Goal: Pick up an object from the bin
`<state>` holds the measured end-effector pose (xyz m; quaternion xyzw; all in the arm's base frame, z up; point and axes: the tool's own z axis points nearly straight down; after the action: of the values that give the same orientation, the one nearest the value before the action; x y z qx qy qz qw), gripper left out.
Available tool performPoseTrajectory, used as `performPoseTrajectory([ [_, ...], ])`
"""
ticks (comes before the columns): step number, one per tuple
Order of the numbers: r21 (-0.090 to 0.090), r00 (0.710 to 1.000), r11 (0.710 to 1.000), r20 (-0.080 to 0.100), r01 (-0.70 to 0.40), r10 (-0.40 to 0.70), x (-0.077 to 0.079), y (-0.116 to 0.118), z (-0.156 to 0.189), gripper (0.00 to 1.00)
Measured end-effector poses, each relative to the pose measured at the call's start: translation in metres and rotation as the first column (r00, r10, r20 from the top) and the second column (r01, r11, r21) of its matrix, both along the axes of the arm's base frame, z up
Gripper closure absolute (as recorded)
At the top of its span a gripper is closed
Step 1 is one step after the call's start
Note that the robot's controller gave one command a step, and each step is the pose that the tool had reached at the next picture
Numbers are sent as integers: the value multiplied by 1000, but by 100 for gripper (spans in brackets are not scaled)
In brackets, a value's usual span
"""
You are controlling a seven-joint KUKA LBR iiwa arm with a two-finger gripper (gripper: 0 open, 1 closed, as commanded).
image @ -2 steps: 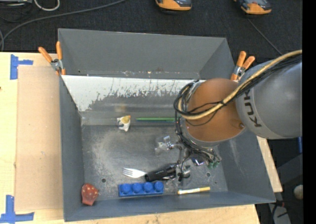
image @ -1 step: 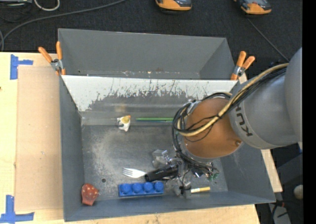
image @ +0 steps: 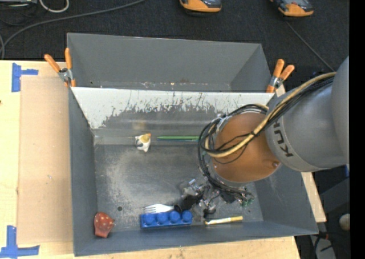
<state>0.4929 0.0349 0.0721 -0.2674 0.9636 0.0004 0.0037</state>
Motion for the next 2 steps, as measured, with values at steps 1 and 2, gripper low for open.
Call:
performPoseTrajectory([
  [1, 1, 1000, 1000, 1, -10, 10, 0, 0, 0, 100],
  [2, 1, 1000, 1000, -1, -8, 8, -1, 1, 17, 100],
])
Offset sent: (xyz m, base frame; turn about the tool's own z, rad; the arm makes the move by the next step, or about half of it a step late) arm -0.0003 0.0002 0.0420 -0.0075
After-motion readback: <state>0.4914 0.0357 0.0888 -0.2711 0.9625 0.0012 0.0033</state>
